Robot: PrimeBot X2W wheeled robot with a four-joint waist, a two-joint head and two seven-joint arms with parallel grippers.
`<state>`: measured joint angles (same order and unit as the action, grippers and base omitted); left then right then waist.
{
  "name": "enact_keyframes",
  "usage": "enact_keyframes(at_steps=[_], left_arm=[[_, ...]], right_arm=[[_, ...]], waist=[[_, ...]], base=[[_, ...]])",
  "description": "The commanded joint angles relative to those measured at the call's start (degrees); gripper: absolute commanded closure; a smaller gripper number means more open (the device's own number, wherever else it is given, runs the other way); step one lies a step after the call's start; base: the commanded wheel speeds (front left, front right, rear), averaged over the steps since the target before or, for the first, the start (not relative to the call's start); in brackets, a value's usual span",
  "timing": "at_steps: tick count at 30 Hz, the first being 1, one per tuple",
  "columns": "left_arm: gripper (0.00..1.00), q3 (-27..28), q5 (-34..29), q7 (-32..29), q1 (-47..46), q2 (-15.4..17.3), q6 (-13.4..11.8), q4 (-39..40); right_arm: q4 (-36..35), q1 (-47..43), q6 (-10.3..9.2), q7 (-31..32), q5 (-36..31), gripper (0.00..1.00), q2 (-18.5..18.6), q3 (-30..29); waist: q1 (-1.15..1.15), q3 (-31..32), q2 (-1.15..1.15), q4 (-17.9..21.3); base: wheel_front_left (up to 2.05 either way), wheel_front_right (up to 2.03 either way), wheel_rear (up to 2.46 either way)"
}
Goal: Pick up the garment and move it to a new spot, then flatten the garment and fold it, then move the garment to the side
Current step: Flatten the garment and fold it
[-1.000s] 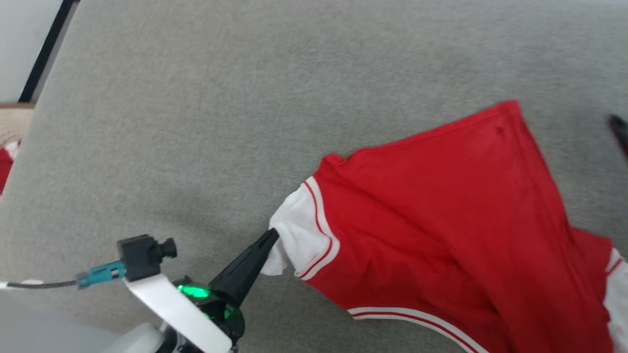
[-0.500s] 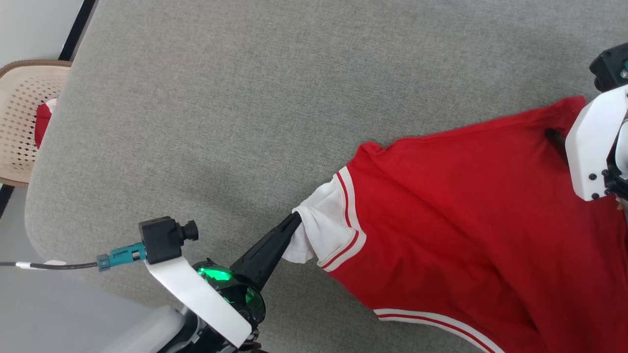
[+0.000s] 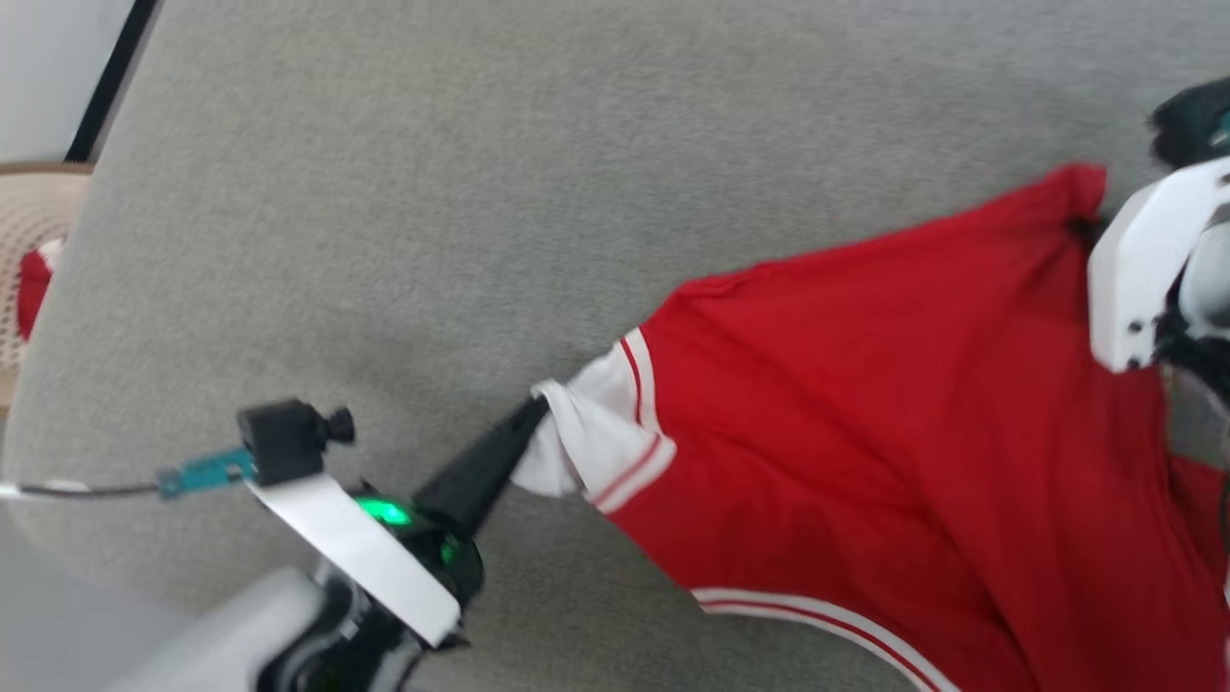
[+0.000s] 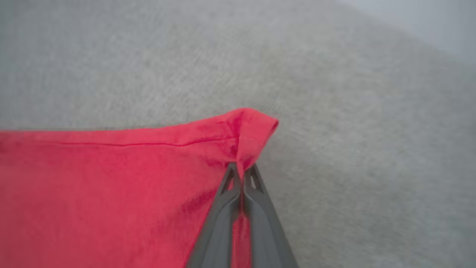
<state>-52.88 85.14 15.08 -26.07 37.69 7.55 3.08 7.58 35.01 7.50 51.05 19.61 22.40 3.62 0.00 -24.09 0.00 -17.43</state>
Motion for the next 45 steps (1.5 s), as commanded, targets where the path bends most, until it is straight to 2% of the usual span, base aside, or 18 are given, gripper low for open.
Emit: enact_keyframes(at_steps=[1,8,12,17,19,25,30,32,34,38,43,45], left_arm=[[1.0,0.27,-0.13,0.12,-2.14,0.59,-0.13,-0.27],[1.0,2.82,3.06,-2.21,-12.49,4.0,-0.13,-5.79],[1.0,7.74,6.29,-5.22,-20.22,5.94,-0.13,-9.69],[1.0,15.57,9.45,-9.1,-31.4,6.32,-0.14,-16.96],[1.0,16.78,8.92,-9.71,-33.8,6.57,-0.14,-18.54],[1.0,20.07,3.53,-10.29,-48.64,7.56,-0.19,-27.48],[1.0,22.41,2.33,-7.19,-56.75,7.26,-0.21,-28.47],[1.0,22.85,4.05,-6.56,-56.52,6.12,-0.21,-26.92],[1.0,20.53,3.34,-8.43,-53.81,6.37,-0.2,-24.55],[1.0,19.01,6.75,-9.46,-45.95,5.92,-0.15,-18.69],[1.0,18.88,9.84,-7.82,-29.53,4.73,-0.14,-10.14],[1.0,17.6,7.83,-6.39,-22.37,4.96,-0.14,-7.53]], right_arm=[[0.45,1.47,-0.02,-1.98,-0.34,1.0,-0.3,-1.19],[4.09,8.71,-0.02,-9.63,-2.63,1.0,-3.65,-9.65],[6.55,15.3,-0.01,-13.94,-6.18,1.0,-6.11,-13.53],[9.41,24.13,-0.03,-19.33,-10.15,1.0,-8.73,-17.28],[9.72,25.91,-0.03,-20.41,-10.79,1.0,-9.14,-17.58],[11.66,36.47,-0.22,-28.32,-15.1,1.0,-11.2,-21.62],[13.88,41.49,-0.26,-34.74,-18.05,1.0,-12.45,-24.71],[15.17,41.34,-0.27,-36.29,-18.33,1.0,-12.32,-25.09],[16.57,39.31,-0.23,-36.58,-17.87,1.0,-11.68,-23.74],[17.85,33.55,-0.16,-35.75,-16.17,1.0,-9.57,-21.05],[15.17,20.77,-0.15,-34.44,-10.65,1.0,-7.48,-18.39],[12.76,14.68,-0.14,-33.82,-8.07,1.0,-6.92,-18.2]], waist=[[0.0,1.16,0.0,1.47],[0.0,1.42,0.0,6.75],[0.0,-0.34,0.0,9.92],[0.0,-2.38,0.0,12.71],[0.0,-2.82,0.0,13.21],[0.0,-4.42,0.0,15.79],[0.0,-3.95,0.0,16.33],[0.0,-3.59,0.0,16.01],[0.0,-3.25,0.0,15.49],[0.0,-2.17,0.0,14.49],[0.0,-0.15,0.0,13.49],[0.0,0.77,0.0,13.02]], base=[[0.0,0.0,0.0],[0.0,0.0,0.0],[0.0,0.0,0.0],[0.0,0.0,0.0],[0.0,0.0,0.0],[0.0,0.0,0.0],[0.0,0.0,0.0],[0.0,0.0,0.0],[0.0,0.0,0.0],[0.0,0.0,0.0],[0.0,0.0,0.0],[0.0,0.0,0.0]])
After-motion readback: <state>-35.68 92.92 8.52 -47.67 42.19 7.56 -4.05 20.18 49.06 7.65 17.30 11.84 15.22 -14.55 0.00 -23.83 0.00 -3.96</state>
